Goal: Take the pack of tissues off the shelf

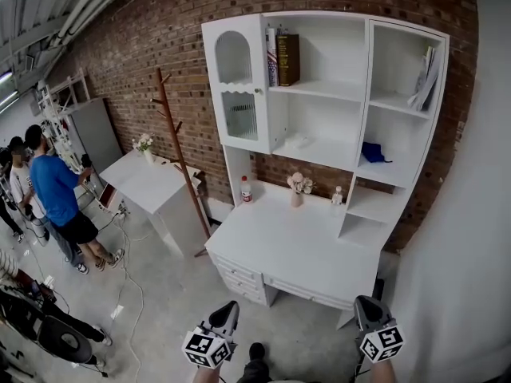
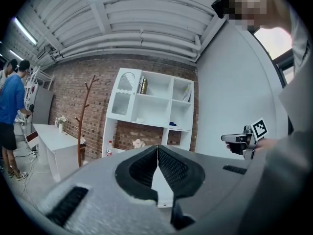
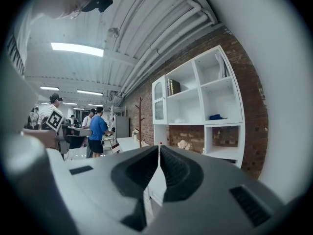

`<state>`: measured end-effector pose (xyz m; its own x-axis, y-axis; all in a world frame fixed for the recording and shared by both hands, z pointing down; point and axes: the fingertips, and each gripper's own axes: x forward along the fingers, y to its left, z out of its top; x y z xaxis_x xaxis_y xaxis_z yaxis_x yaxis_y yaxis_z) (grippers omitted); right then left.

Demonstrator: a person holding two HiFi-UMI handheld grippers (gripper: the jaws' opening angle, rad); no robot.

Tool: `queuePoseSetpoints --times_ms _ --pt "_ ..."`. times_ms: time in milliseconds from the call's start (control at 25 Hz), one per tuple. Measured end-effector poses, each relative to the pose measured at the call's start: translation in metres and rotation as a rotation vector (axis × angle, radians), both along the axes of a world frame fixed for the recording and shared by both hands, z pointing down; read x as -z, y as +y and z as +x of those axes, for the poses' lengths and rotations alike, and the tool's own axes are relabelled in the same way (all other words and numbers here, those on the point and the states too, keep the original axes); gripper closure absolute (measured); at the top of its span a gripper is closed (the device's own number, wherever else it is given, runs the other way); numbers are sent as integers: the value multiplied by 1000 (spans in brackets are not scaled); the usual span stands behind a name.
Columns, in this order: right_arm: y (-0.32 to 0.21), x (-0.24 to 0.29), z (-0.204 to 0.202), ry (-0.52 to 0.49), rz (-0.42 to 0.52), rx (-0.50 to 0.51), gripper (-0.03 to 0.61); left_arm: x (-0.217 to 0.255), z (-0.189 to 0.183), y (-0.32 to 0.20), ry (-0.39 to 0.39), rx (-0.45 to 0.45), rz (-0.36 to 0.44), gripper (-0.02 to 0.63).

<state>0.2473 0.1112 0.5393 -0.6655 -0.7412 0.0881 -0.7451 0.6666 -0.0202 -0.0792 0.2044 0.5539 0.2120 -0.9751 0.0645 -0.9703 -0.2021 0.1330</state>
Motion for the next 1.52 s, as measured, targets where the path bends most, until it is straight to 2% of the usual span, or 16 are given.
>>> queuePoseSetpoints --times_ms 360,760,1120,1520 --pt "-43 4 -28 0 5 -48 548 1 -36 -57 8 -31 2 588" --pt "-92 10 -78 14 -1 -94 548 -2 -87 -122 18 -78 -14 588" --pt "-129 15 -115 27 5 -160 548 -6 -120 -182 37 -163 -20 588" --pt "-158 15 -149 39 7 -215 548 -12 -158 -230 44 -220 -36 588"
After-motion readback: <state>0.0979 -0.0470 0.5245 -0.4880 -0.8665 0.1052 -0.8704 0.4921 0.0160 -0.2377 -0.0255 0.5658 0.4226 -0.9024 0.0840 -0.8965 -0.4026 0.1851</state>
